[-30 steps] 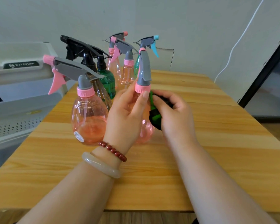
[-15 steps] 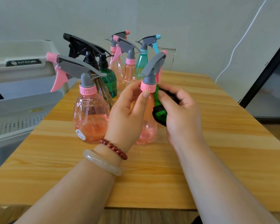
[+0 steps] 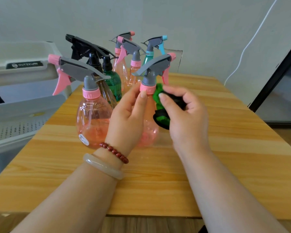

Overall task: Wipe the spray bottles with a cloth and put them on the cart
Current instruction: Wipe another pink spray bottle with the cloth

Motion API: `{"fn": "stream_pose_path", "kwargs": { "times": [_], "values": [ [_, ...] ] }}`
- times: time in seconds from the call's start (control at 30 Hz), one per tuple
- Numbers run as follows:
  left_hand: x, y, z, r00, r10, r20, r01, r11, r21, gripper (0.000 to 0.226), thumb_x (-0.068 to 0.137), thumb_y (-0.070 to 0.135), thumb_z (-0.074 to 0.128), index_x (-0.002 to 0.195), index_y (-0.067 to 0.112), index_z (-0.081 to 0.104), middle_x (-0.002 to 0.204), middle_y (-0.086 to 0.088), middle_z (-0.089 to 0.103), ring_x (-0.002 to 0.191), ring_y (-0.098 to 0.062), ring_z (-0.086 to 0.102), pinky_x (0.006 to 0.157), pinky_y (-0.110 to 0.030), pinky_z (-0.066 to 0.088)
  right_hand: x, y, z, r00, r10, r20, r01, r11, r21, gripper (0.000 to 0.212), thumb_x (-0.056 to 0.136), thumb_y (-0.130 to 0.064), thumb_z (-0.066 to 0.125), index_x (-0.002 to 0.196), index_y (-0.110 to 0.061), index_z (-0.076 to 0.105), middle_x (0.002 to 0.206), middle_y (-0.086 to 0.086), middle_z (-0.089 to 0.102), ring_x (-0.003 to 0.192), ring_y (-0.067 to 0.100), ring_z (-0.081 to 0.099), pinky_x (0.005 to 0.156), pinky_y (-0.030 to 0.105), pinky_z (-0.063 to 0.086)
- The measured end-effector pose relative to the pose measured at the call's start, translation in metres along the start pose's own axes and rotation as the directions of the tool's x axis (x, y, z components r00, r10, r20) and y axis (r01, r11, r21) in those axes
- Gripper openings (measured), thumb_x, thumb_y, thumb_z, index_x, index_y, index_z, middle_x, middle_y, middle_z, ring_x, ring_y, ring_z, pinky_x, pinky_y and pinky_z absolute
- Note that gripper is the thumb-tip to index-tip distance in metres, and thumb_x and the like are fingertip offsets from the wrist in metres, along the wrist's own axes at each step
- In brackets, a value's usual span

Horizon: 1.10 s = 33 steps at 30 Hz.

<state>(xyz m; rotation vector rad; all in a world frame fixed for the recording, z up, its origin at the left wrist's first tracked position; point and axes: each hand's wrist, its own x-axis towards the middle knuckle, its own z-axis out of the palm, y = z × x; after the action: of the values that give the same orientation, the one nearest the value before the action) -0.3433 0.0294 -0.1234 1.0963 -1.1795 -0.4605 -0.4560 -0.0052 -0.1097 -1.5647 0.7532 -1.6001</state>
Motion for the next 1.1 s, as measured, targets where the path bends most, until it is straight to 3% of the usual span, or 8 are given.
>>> {"fn": "stream_pose_path", "kwargs": {
  "times": [0.23,0.4,0.57,0.73,0.83,0.93,1.0,1.1],
  "values": [
    [-0.001,0.002,0.004,0.997,-0.024,0.073,0.023,1.0,0.008,0.033,0.105,0.026,0.044,0.135,0.021,0.057,0.123,0.013,0.066,0.115,0.005,0.058,0.097,-0.013,0.045,0.014,-0.006,-0.006,0.988,-0.153,0.035,0.156,0.983,-0.1,0.022,0.085,-0.025,0.07,0.104,-0.036,0.067,0.111,-0.001,0.068,0.107,0.018,0.065,0.09,0.046,0.055],
    [0.004,-0.001,-0.005,0.998,-0.063,0.029,0.062,0.997,0.036,0.036,0.105,0.033,0.042,0.138,0.025,0.054,0.129,0.014,0.062,0.12,0.004,0.055,0.103,-0.019,0.044,0.007,0.008,-0.01,0.97,-0.169,0.177,0.212,0.941,-0.264,0.021,0.084,-0.009,0.071,0.097,-0.026,0.069,0.1,-0.01,0.066,0.098,0.002,0.062,0.087,0.014,0.045],
    [0.002,0.0,-0.001,0.997,-0.052,0.056,0.05,0.998,0.03,0.035,0.104,0.031,0.045,0.137,0.023,0.055,0.125,0.011,0.065,0.115,0.003,0.058,0.095,-0.012,0.046,0.016,-0.01,-0.013,0.975,-0.219,0.045,0.223,0.968,-0.119,0.02,0.086,-0.018,0.069,0.096,-0.035,0.069,0.101,-0.006,0.069,0.099,0.018,0.067,0.088,0.045,0.056],
    [0.002,-0.001,0.0,0.998,-0.046,0.045,0.044,0.999,0.027,0.034,0.104,0.029,0.045,0.137,0.022,0.054,0.124,0.014,0.064,0.101,0.009,0.061,0.08,-0.006,0.047,0.011,-0.005,-0.011,0.929,-0.311,0.203,0.356,0.901,-0.248,0.021,0.086,-0.005,0.07,0.098,-0.022,0.068,0.103,-0.011,0.063,0.102,0.005,0.062,0.088,0.019,0.049],
    [0.004,-0.003,-0.004,0.998,-0.051,0.033,0.05,0.998,0.038,0.035,0.104,0.032,0.045,0.137,0.024,0.053,0.125,0.013,0.064,0.112,0.006,0.058,0.093,-0.012,0.046,0.011,0.006,-0.018,0.929,-0.233,0.287,0.317,0.9,-0.299,0.023,0.082,-0.002,0.072,0.093,-0.022,0.069,0.097,-0.013,0.063,0.096,-0.001,0.06,0.086,0.011,0.043],
    [0.003,-0.002,-0.005,0.998,-0.049,0.026,0.048,0.998,0.051,0.033,0.103,0.033,0.046,0.135,0.028,0.054,0.126,0.014,0.064,0.115,0.005,0.058,0.096,-0.015,0.046,0.012,0.004,-0.019,0.946,-0.189,0.262,0.262,0.923,-0.281,0.022,0.082,-0.005,0.072,0.09,-0.026,0.069,0.096,-0.013,0.065,0.094,0.002,0.062,0.085,0.016,0.048],
    [0.003,0.0,-0.003,0.999,-0.04,0.03,0.039,0.998,0.057,0.033,0.104,0.03,0.045,0.136,0.027,0.055,0.126,0.013,0.064,0.115,0.006,0.057,0.098,-0.015,0.046,0.012,-0.001,-0.016,0.972,-0.159,0.174,0.192,0.963,-0.191,0.021,0.084,-0.011,0.071,0.09,-0.032,0.07,0.097,-0.01,0.068,0.095,0.01,0.065,0.086,0.033,0.055],
    [0.001,0.0,-0.001,0.997,-0.056,0.045,0.053,0.996,0.068,0.033,0.105,0.028,0.043,0.136,0.028,0.055,0.124,0.019,0.062,0.102,0.018,0.057,0.085,-0.003,0.044,0.01,-0.003,-0.01,0.985,-0.128,0.119,0.144,0.98,-0.137,0.02,0.085,-0.015,0.069,0.091,-0.034,0.069,0.098,-0.005,0.07,0.096,0.016,0.067,0.086,0.042,0.056]
  ]
}}
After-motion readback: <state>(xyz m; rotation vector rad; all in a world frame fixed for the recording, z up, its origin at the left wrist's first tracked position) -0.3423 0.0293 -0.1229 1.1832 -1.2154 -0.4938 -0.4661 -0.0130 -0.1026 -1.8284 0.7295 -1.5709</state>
